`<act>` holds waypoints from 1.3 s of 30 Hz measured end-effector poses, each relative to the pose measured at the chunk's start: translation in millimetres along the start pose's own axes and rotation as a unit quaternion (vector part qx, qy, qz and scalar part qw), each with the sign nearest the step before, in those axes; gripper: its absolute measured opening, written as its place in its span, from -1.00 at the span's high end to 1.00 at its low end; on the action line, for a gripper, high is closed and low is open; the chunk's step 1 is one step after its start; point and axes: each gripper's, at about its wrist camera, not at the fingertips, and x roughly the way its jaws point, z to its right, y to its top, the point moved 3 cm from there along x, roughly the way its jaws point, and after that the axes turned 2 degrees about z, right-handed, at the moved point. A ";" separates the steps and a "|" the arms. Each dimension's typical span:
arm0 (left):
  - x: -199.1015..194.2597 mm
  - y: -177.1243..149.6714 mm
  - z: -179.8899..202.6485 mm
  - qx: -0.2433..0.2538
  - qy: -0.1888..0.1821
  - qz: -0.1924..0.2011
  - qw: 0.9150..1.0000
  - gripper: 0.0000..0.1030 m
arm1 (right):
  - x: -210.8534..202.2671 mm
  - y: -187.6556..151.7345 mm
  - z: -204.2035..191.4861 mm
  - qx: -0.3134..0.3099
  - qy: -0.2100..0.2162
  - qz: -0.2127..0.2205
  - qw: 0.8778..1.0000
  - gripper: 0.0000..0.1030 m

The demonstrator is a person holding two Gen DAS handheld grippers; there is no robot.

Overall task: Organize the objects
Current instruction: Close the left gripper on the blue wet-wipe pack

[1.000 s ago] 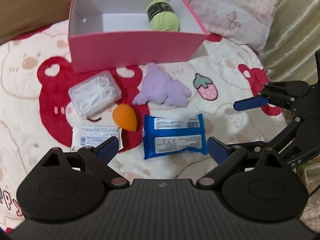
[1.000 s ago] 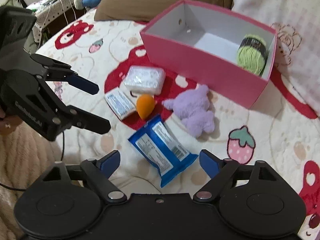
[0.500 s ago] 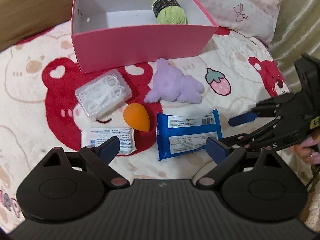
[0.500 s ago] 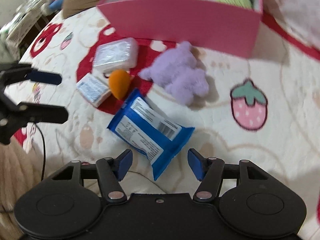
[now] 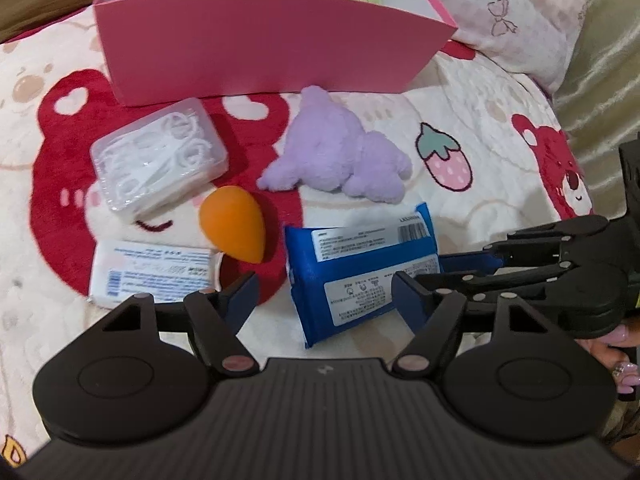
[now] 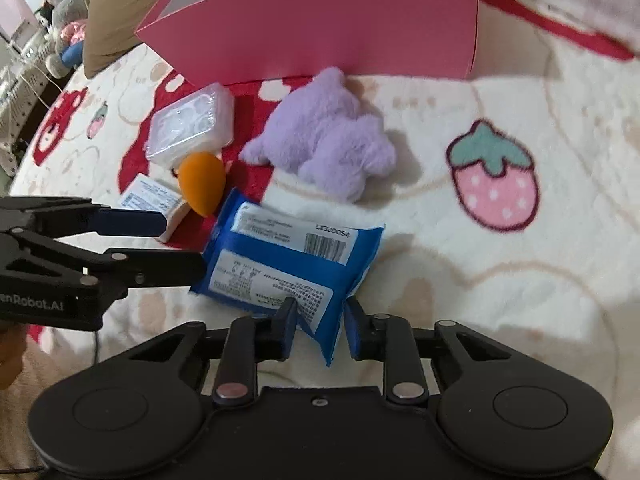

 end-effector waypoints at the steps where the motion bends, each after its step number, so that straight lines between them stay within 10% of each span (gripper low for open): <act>1: 2.1 0.3 0.6 -0.001 0.002 0.001 1.000 -0.38 | -0.5 0.8 0.7 -0.003 -0.006 0.002 1.000 0.51; 7: 15.1 -2.3 2.7 -0.007 0.008 0.002 1.000 -0.35 | -2.7 4.9 -3.7 -0.062 -0.070 0.012 0.996 0.58; 21: 36.0 -9.8 -3.8 -0.022 0.043 -0.022 0.999 -0.22 | -14.2 8.7 2.0 -0.038 -0.025 0.054 0.997 0.21; 39: 41.3 -14.1 6.5 -0.041 0.045 -0.004 0.998 -0.21 | 10.5 -1.7 28.4 0.000 -0.020 0.058 0.998 0.36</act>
